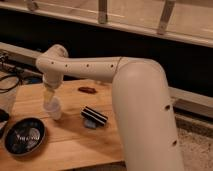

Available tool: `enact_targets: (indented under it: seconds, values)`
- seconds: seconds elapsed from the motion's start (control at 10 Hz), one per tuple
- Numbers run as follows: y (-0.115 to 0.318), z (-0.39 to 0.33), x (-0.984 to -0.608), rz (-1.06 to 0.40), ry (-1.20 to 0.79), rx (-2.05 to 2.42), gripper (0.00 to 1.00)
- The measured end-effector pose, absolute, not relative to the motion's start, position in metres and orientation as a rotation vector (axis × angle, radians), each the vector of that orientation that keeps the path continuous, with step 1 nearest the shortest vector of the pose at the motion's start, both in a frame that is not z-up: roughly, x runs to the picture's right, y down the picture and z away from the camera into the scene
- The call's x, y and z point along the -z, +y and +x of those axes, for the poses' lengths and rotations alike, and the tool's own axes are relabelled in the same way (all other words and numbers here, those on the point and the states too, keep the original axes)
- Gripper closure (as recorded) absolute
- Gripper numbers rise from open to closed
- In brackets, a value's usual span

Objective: Pick up the ceramic cup

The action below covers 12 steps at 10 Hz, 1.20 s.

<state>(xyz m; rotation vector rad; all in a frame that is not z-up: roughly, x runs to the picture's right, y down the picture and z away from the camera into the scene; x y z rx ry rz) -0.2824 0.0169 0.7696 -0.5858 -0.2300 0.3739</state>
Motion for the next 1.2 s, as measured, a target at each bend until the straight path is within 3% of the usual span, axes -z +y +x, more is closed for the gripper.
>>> enact_targets:
  seconds: [1.2]
  values:
    - [0.015, -0.293, -0.819, -0.704, -0.254, -0.394, 0.20]
